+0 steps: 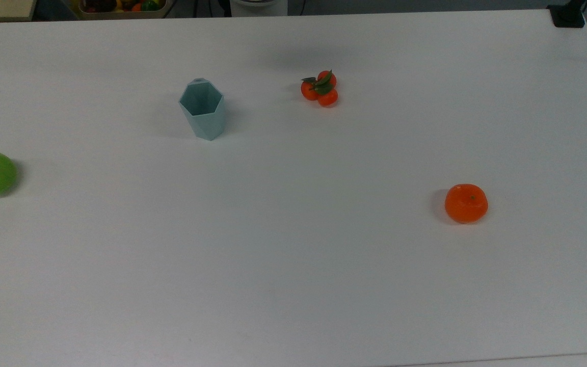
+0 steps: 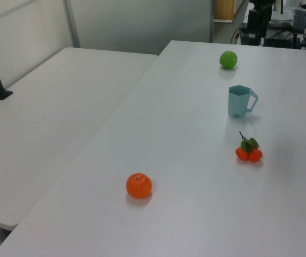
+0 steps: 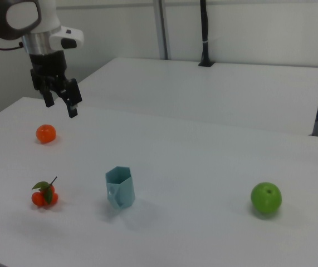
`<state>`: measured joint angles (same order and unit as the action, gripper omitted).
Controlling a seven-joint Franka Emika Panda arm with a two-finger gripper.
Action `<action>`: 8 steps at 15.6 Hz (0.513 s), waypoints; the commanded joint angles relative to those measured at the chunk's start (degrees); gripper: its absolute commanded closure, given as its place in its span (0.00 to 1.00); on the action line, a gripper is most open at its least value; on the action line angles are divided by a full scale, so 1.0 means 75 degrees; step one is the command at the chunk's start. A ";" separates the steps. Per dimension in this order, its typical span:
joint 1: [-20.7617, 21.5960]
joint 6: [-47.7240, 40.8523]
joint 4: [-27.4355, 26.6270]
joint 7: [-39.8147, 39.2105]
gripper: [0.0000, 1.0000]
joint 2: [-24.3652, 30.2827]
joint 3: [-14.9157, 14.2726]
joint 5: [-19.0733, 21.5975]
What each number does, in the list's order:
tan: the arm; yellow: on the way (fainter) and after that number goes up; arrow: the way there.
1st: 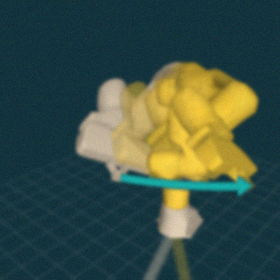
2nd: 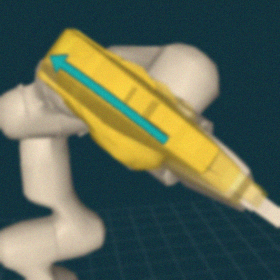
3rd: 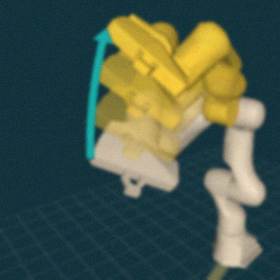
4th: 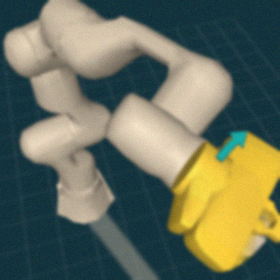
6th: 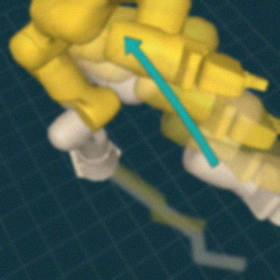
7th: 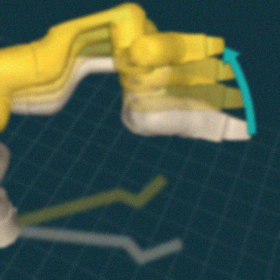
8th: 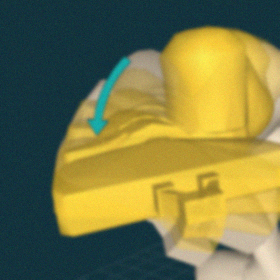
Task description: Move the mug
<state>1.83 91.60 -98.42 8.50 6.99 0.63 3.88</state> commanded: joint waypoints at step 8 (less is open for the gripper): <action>0.0014 0.1522 0.0700 -0.1470 0.00 -0.0698 -0.0060 0.0010</action>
<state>1.73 102.32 -94.13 3.85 2.25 0.75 3.95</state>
